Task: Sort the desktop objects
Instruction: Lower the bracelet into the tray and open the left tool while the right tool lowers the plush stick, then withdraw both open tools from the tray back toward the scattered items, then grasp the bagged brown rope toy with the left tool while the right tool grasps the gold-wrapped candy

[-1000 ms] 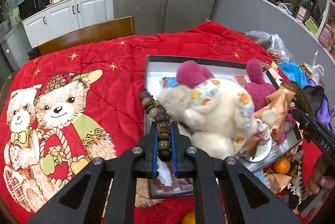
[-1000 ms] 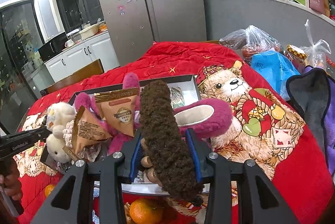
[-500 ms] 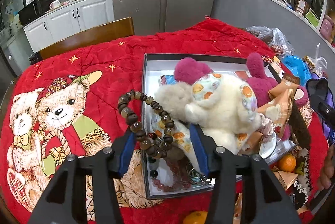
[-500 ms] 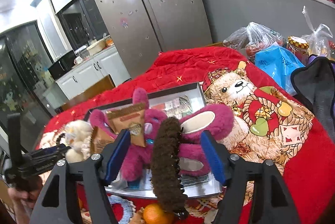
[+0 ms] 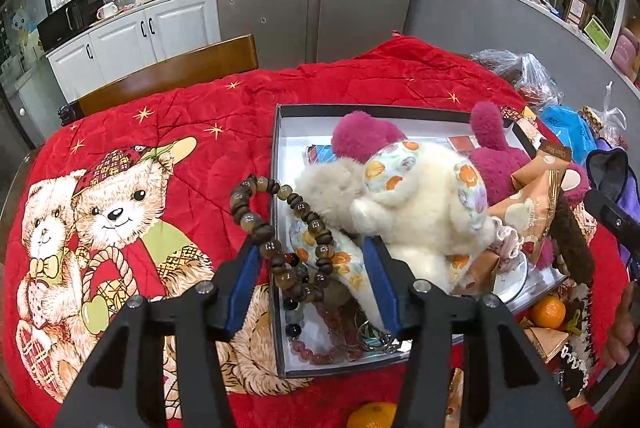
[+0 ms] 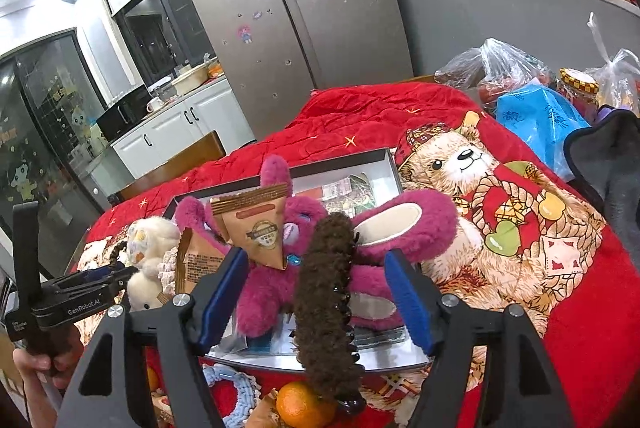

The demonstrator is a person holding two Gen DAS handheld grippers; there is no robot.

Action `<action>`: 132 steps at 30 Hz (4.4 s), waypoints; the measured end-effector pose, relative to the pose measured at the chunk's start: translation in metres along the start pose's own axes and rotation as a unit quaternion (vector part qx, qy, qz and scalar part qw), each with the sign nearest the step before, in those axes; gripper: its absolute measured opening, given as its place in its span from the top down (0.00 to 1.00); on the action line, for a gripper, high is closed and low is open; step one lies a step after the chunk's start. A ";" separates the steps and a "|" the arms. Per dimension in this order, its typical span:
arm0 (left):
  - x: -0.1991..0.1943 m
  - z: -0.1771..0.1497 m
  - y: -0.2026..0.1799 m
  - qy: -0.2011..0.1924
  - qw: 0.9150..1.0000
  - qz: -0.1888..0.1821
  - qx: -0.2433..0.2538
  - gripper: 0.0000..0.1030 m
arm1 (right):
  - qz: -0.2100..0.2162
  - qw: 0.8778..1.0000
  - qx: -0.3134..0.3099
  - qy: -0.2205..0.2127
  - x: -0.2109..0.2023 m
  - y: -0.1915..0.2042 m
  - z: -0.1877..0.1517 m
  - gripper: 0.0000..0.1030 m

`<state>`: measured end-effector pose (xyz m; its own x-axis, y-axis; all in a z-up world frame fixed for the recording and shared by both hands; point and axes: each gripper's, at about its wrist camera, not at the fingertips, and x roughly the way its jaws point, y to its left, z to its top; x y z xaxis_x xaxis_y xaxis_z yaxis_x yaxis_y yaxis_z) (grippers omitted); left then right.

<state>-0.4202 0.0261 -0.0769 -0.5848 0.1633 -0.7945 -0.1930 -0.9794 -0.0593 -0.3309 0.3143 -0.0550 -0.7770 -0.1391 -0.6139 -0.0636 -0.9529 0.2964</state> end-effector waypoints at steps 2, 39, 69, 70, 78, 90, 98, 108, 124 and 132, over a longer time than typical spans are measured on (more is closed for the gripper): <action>-0.002 0.000 -0.001 -0.002 1.000 0.002 0.001 0.48 | 0.000 1.000 0.002 0.000 -0.001 -0.001 -0.001 0.30; -0.042 0.008 -0.006 -0.042 0.999 -0.005 0.012 0.30 | 0.017 1.000 -0.011 0.009 -0.011 0.009 -0.001 0.29; -0.212 -0.160 -0.044 -0.087 0.996 -0.004 -0.006 0.01 | 0.014 0.992 -0.100 -0.075 -0.204 0.066 -0.072 0.06; -0.208 -0.170 -0.047 -0.080 0.997 -0.003 -0.006 0.01 | 0.005 0.992 -0.108 -0.071 -0.206 0.066 -0.083 0.06; -0.185 -0.218 -0.063 -0.035 0.999 -0.020 -0.003 0.01 | 0.002 0.995 -0.095 0.006 -0.198 0.047 -0.139 0.06; -0.174 -0.218 -0.074 -0.022 0.999 -0.022 0.007 0.01 | -0.006 0.998 -0.053 0.033 -0.193 0.020 -0.156 0.06; -0.163 -0.211 -0.076 -0.016 1.000 -0.025 0.005 0.01 | -0.006 0.997 -0.055 0.044 -0.182 0.020 -0.157 0.06; -0.132 -0.198 -0.084 0.005 0.999 -0.032 0.009 0.01 | -0.005 0.997 -0.042 0.061 -0.157 0.008 -0.156 0.06; -0.077 -0.187 -0.090 0.043 0.998 -0.043 0.007 0.01 | -0.008 0.994 -0.030 0.101 -0.106 -0.007 -0.156 0.06; -0.072 -0.190 -0.092 0.030 0.998 -0.044 0.021 0.01 | -0.046 0.990 -0.082 0.105 -0.088 0.008 -0.170 0.04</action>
<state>-0.2104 0.0820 -0.1288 -0.5167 0.2403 -0.8217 -0.2751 -0.9555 -0.1064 -0.1569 0.2732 -0.1232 -0.6242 -0.0857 -0.7766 -0.0122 -0.9928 0.1195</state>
